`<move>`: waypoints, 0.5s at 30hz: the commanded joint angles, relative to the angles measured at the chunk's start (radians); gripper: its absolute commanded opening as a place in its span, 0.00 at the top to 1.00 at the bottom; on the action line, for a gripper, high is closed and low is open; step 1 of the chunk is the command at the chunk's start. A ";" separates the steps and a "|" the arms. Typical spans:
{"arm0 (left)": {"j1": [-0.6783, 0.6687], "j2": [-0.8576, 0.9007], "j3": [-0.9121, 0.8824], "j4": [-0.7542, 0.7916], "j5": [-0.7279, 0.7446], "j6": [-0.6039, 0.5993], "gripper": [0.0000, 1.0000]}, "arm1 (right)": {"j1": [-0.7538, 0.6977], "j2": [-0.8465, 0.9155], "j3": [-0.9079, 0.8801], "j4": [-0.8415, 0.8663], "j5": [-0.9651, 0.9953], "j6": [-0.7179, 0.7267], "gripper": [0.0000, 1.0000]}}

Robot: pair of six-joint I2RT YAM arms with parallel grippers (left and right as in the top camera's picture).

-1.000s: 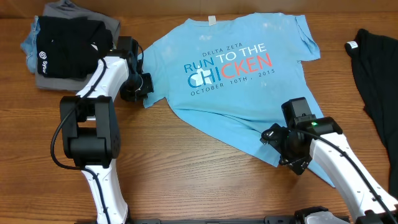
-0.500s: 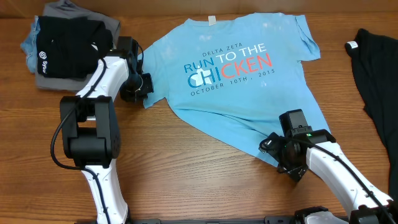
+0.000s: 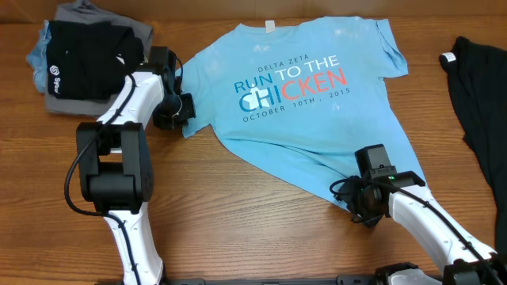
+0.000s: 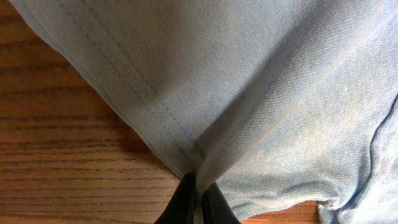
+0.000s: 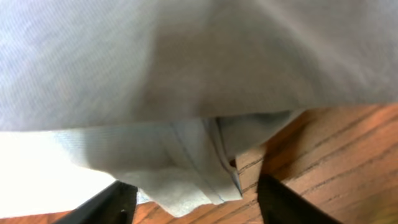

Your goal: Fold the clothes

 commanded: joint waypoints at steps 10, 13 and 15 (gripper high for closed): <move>-0.002 0.011 0.021 -0.003 -0.014 0.005 0.96 | -0.002 -0.001 -0.007 0.002 0.002 0.016 0.96; -0.002 0.006 0.021 -0.020 -0.013 0.006 0.96 | -0.002 -0.001 0.001 -0.023 0.008 0.034 0.96; -0.002 -0.002 0.021 -0.034 -0.013 0.020 0.96 | -0.002 -0.002 0.013 -0.040 0.015 0.034 0.96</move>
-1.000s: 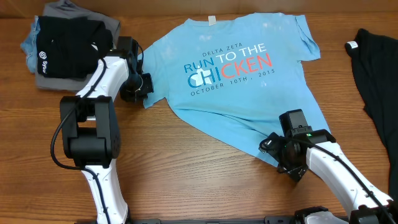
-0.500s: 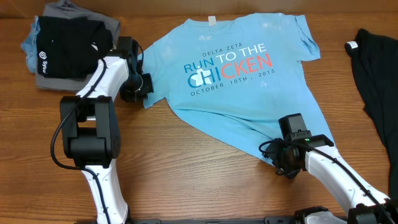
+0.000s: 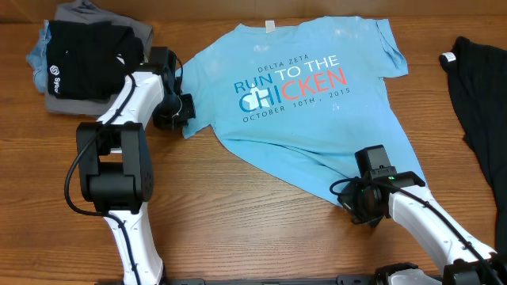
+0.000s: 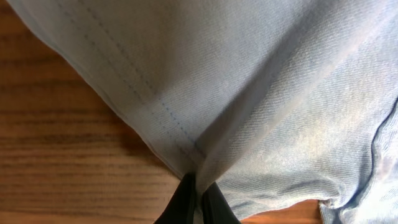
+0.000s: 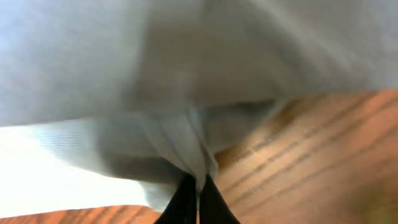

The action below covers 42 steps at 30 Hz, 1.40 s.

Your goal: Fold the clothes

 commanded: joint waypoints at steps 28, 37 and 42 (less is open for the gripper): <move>-0.003 -0.999 0.024 -0.212 -0.095 -0.049 0.96 | -0.001 -0.536 0.756 -0.476 -0.010 -0.167 0.96; -0.003 -1.301 0.241 -0.367 -0.096 -0.090 0.96 | -0.001 -0.533 1.213 -0.591 0.019 -0.196 0.96; -0.002 -1.316 0.526 -0.501 -0.121 -0.117 0.96 | -0.002 -0.528 1.427 -0.637 0.055 -0.196 0.96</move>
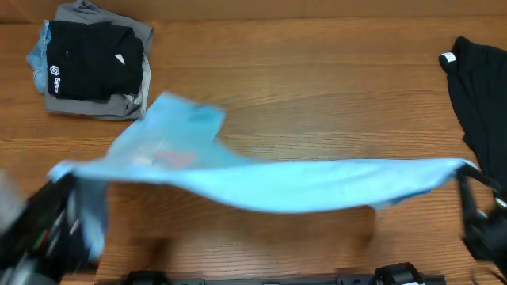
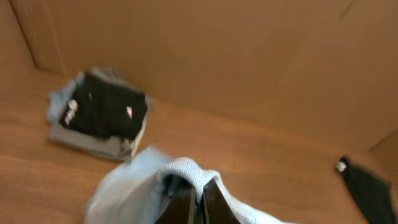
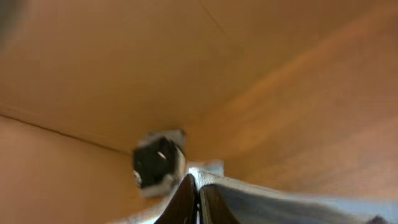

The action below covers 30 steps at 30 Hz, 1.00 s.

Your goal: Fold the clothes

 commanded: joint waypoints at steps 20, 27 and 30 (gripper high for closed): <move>0.018 0.464 0.214 0.092 0.012 -0.058 0.96 | -0.002 0.364 0.187 0.059 0.443 0.019 0.96; -0.026 0.858 0.215 0.229 0.026 -0.058 0.96 | -0.044 0.665 0.185 0.105 0.543 0.039 0.96; -0.031 1.012 0.215 0.295 0.019 -0.059 0.96 | -0.080 0.808 0.183 0.143 0.503 0.038 0.96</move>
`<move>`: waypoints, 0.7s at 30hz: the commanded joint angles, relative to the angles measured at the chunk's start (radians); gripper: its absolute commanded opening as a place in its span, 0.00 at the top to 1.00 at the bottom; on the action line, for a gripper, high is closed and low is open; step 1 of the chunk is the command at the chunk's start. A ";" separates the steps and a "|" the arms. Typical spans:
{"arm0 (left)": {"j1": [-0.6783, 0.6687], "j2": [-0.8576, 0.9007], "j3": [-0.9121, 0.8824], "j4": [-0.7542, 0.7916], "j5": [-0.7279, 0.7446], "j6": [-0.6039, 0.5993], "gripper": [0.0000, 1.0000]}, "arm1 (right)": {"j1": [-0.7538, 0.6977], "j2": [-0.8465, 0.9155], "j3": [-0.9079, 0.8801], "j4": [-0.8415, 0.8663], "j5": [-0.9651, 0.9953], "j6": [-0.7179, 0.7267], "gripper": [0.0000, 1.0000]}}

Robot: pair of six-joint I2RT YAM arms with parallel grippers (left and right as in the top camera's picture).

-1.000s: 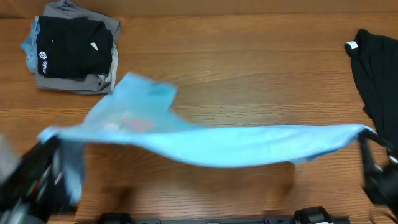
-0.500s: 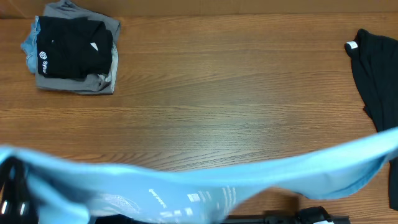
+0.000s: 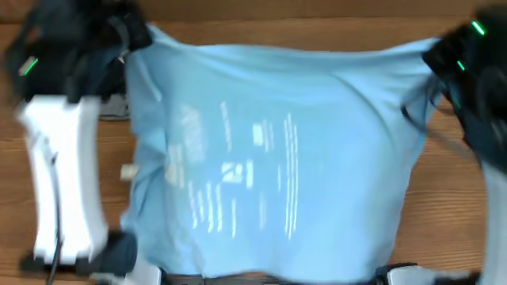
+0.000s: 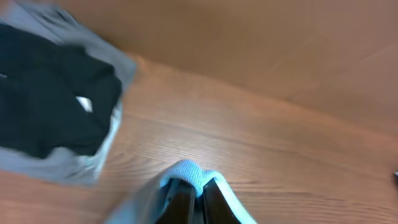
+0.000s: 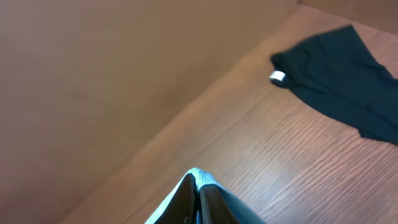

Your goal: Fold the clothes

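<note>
The light blue T-shirt (image 3: 277,150) hangs spread wide in the air, filling most of the overhead view, its print showing faintly through from the reverse. My left gripper (image 4: 192,190) is shut on its top left corner, and that pinched fabric (image 4: 186,172) bulges over the fingertips. At the top right corner my right gripper (image 5: 198,186) is shut on the shirt too. Both arms are raised high, the left arm (image 3: 59,158) at the left edge and the right arm (image 3: 475,71) at the right edge.
A folded pile of black and grey clothes (image 4: 50,124) lies on the wooden table at the back left. A black garment (image 5: 339,81) lies at the right side of the table. The table under the shirt is hidden in the overhead view.
Both grippers have risen and moved toward the back of the table. The shirt, then a stretched band low over the table's front, now hangs spread out flat and wide facing the overhead camera.
At first the shirt lay print-up on the table, my left gripper shut on its left sleeve edge and my right open at its lower hem corner. Then the right was shut on the hem. Later the shirt was lifted and stretched between both grippers, and now it hangs spread high.
</note>
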 commanded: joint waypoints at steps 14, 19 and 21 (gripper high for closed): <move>-0.007 0.515 0.003 0.175 -0.047 0.034 0.00 | -0.153 0.499 -0.001 0.160 -0.067 -0.146 0.00; -0.007 0.438 0.023 0.133 -0.044 0.034 0.00 | -0.183 0.440 0.005 0.126 -0.137 -0.146 0.00; -0.009 0.389 0.027 0.093 -0.043 0.034 0.00 | -0.185 0.406 0.005 0.103 -0.151 -0.146 0.00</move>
